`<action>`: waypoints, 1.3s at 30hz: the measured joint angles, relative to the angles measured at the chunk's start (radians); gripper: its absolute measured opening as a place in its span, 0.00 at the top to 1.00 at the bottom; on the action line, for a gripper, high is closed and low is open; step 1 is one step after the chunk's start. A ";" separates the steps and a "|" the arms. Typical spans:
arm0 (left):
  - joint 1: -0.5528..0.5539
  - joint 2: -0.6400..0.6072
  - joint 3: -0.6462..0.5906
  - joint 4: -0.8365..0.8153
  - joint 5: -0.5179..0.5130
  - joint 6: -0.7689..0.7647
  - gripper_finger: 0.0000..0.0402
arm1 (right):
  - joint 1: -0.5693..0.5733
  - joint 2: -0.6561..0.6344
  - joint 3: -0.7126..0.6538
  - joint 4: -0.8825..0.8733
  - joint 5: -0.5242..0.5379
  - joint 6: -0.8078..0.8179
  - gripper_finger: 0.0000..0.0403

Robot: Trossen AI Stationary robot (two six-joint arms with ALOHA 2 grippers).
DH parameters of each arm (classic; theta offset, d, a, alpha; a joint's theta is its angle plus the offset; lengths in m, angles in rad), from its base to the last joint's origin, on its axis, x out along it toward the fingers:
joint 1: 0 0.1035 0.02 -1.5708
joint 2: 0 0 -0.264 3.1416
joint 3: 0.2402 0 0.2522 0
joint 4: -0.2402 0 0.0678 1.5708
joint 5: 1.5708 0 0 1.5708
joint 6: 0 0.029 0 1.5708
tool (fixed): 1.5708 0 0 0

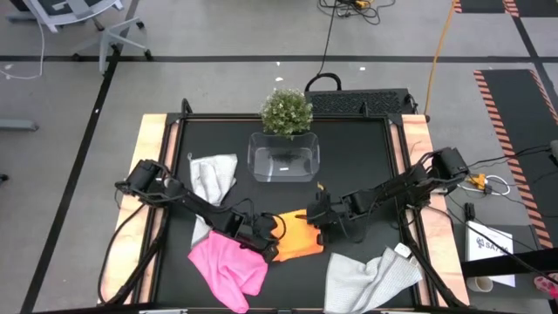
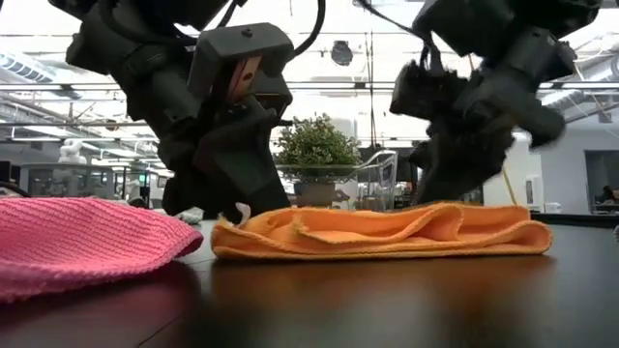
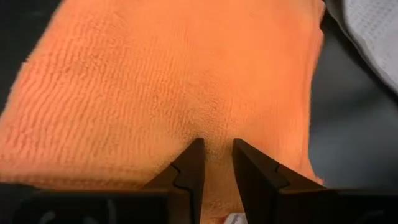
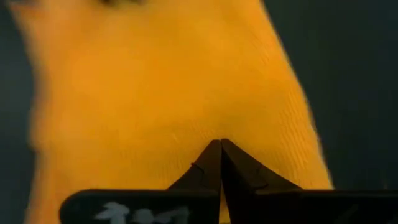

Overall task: Fold microfiber towels
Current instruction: Fold the orange microfiber towel on the table, then put the orange microfiber towel into the transparent bin

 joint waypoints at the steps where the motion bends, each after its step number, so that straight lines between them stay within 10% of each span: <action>1: 0.002 -0.006 0.000 -0.006 -0.008 0.001 0.78 | -0.005 -0.010 0.001 0.021 -0.038 0.008 1.00; 17: 0.032 -0.053 0.103 -0.149 -0.055 0.197 0.78 | -0.041 -0.222 0.002 -0.080 -0.065 0.016 0.83; 27: 0.049 -0.052 0.188 -0.469 -0.104 0.377 0.78 | -0.069 -0.177 0.002 -0.201 -0.001 0.071 0.63; 39: 0.060 -0.052 0.182 -0.484 -0.026 0.472 0.78 | -0.118 -0.093 0.002 -0.194 0.003 0.048 0.56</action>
